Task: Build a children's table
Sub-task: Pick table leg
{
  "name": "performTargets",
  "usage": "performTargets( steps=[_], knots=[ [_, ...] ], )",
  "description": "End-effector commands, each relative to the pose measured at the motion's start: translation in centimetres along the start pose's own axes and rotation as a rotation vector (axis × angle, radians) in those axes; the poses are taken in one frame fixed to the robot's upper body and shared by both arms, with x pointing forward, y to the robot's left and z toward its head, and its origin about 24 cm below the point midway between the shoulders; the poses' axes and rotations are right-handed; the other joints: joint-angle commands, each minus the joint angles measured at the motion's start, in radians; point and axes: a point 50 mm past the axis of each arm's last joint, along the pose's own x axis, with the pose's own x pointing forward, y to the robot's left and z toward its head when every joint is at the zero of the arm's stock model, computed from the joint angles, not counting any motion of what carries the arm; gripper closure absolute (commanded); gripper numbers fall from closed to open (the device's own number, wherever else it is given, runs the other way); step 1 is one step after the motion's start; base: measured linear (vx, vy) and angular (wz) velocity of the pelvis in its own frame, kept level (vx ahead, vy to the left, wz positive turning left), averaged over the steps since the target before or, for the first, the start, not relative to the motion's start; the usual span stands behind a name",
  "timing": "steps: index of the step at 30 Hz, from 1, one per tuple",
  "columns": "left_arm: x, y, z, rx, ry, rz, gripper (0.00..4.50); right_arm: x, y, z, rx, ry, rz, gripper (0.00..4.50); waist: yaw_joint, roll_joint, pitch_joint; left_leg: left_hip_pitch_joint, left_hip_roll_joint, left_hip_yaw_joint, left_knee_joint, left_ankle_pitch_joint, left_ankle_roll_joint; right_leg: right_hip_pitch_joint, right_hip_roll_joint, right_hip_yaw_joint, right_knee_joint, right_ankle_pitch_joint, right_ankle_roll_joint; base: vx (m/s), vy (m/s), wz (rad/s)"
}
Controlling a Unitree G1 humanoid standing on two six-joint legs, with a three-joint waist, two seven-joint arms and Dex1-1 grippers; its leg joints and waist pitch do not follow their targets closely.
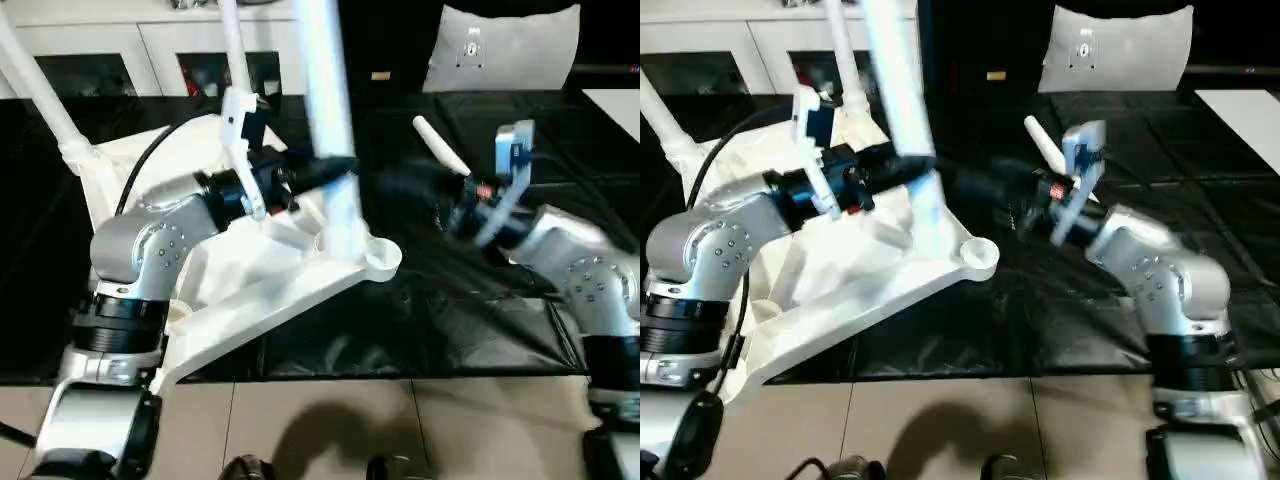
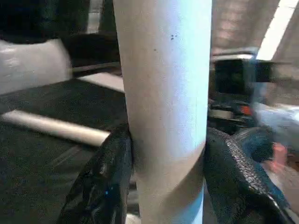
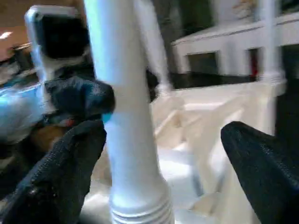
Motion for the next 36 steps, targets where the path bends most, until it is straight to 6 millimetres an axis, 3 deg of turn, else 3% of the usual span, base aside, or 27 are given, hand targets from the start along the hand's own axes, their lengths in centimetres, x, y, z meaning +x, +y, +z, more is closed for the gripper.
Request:
performTargets(
  steps=[1,7,17,19,23,30,36],
  knots=[
    [0.1,-0.6,1.1,0.045,-0.016,-0.083,2.55,0.1,0.3,0.5,-0.017,0.021,0.070,0.00,0.002,-0.025,-0.082,0.011,-0.002,0.013,-0.057,-0.172,0.069,0.061,-0.050,0.026,-0.072,-0.407,-0.128,0.000,0.000,0.00],
    [-0.1,-1.9,1.7,0.013,-0.007,-0.312,2.55,-0.2,0.9,0.8,-0.010,0.118,0.275,0.00,0.000,-0.026,-0.080,0.013,0.001,0.015,-0.057,-0.181,0.075,0.061,-0.050,0.027,-0.070,-0.408,-0.150,0.000,0.000,0.00],
    [0.2,-2.4,1.5,-0.004,0.016,-0.372,2.55,0.3,1.3,0.7,-0.017,0.189,0.372,0.00,0.000,-0.030,-0.078,0.015,0.002,0.014,-0.057,-0.181,0.070,0.060,-0.049,0.027,-0.070,-0.418,-0.153,0.000,0.000,0.00],
    [0.3,-2.4,1.5,-0.004,0.014,-0.375,2.55,0.4,1.3,0.5,-0.013,0.196,0.379,0.37,-0.001,-0.029,-0.076,0.016,0.002,0.015,-0.057,-0.186,0.068,0.059,-0.048,0.027,-0.072,-0.426,-0.152,0.000,0.000,0.00],
    [0.5,-2.5,1.6,-0.005,0.008,-0.386,2.55,0.9,1.5,0.0,-0.009,0.215,0.402,0.43,-0.001,-0.027,-0.076,0.016,0.003,0.013,-0.058,-0.188,0.067,0.059,-0.048,0.027,-0.071,-0.421,-0.154,0.000,0.000,0.00],
    [0.8,-2.7,1.5,-0.009,0.009,-0.401,2.55,1.7,1.7,-0.7,-0.016,0.248,0.424,1.14,-0.002,-0.030,-0.076,0.016,0.003,0.013,-0.059,-0.192,0.064,0.061,-0.049,0.028,-0.071,-0.418,-0.156,0.000,0.000,0.00],
    [1.0,-3.1,1.4,-0.008,0.019,-0.431,2.55,2.0,1.8,-0.8,-0.029,0.261,0.438,1.20,-0.001,-0.028,-0.076,0.016,0.004,0.013,-0.059,-0.187,0.064,0.060,-0.049,0.029,-0.069,-0.410,-0.159,0.000,0.000,0.00]
  ],
)
